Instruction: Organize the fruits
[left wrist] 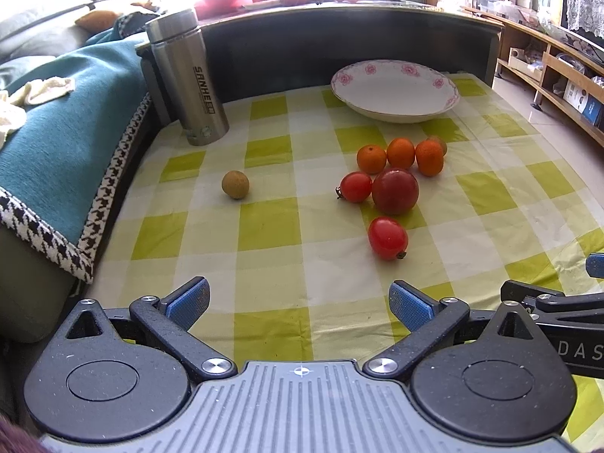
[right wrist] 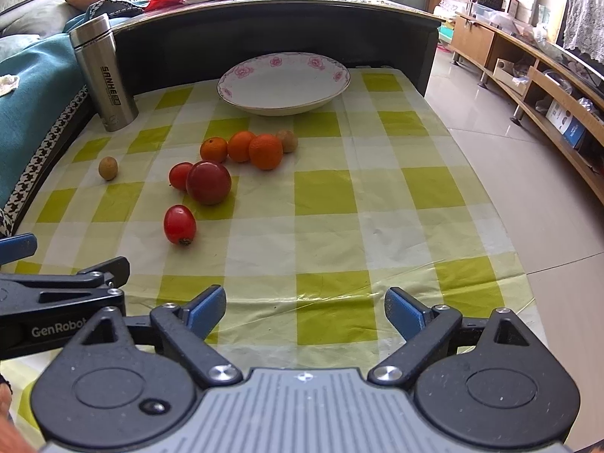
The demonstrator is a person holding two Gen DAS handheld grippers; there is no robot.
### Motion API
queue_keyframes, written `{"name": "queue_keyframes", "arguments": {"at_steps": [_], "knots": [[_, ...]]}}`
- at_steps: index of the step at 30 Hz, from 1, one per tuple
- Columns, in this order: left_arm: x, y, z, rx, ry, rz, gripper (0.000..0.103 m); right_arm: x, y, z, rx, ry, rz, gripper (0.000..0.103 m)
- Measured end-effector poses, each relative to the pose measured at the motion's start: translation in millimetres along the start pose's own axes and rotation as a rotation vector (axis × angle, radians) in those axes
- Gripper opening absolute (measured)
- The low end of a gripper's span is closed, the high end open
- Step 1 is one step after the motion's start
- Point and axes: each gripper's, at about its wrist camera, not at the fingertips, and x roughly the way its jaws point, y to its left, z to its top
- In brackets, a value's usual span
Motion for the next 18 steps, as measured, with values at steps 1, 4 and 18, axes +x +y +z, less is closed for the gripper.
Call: {"name": "queue_keyframes", "arguments": {"at_steps": [1,4,18], "knots": [[-0.6,0.1,0.2,0.001,-0.002,-0.001,0.102,-0.2,0.1,0.1,0.0,-0.001,0.001,0.095],[-1.8,-0.3,0.7,0.01,-0.007,0.006,0.102,-0.9,2.0,0.9,-0.011,-0.002,0.005,0.093],[21.5,36.0,19.2,0.078,-0.022,0.01,0.102,28.2,39.0,25.3,-0.158,-0.027,0.134,0.071]]}}
